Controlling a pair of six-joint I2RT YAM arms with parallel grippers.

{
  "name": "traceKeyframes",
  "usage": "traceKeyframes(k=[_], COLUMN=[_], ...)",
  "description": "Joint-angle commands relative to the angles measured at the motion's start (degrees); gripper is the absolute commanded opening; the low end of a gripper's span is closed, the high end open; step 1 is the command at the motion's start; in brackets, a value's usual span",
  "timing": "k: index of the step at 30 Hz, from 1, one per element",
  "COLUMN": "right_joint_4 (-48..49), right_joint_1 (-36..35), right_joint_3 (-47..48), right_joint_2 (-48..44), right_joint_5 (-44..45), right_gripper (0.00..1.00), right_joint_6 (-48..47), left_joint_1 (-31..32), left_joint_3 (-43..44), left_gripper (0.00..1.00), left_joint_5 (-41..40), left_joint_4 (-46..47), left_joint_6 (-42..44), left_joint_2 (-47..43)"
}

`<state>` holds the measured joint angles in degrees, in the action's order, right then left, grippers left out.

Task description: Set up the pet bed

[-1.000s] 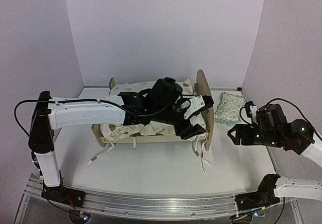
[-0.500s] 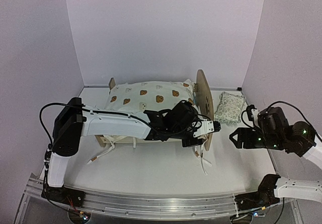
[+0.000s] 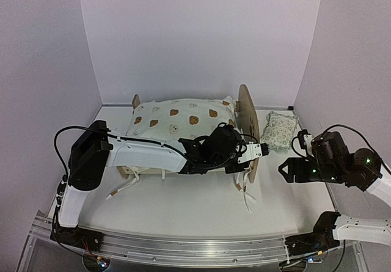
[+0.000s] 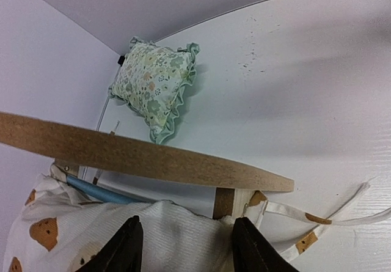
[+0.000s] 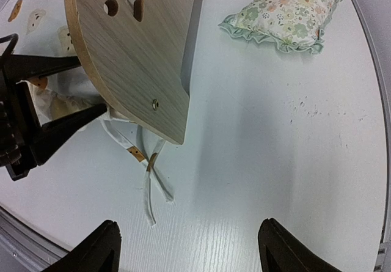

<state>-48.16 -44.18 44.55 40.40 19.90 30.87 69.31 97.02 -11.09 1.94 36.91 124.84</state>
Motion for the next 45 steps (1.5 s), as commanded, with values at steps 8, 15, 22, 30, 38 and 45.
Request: traceKeyframes(k=[8,15,22,30,38,45], right_joint_4=[-0.1,-0.1,-0.1,2.1,8.6,21.0], right_joint_1=[-0.2,-0.2,-0.2,-0.2,-0.2,-0.2], right_joint_3=[-0.3,-0.3,-0.5,-0.7,-3.3,-6.5], right_joint_2=[2.2,1.7,1.4,2.0,6.5,8.6], right_joint_5=[0.7,0.6,0.4,-4.6,-16.0,-22.5], right_gripper=[0.78,0.77,0.76,0.73,0.57,0.55], right_joint_6=[-0.5,-0.3,-0.4,-1.5,1.6,2.5], left_joint_1=[1.7,1.6,1.6,1.5,1.3,1.1], left_joint_3=[-4.9,-5.2,-4.5,-5.7,-8.1,-10.9], left_gripper=[0.64,0.48,0.04,0.00,0.00,0.00], left_joint_5=[0.4,-1.7,-2.8,-5.7,-5.8,-3.9], left_joint_4=[2.7,4.4,5.1,7.6,8.8,9.7], left_joint_6=[1.5,1.8,1.2,-1.0,-4.7,-8.0], left_joint_2=[-3.8,-3.6,-4.4,-8.1,-12.4,-15.7])
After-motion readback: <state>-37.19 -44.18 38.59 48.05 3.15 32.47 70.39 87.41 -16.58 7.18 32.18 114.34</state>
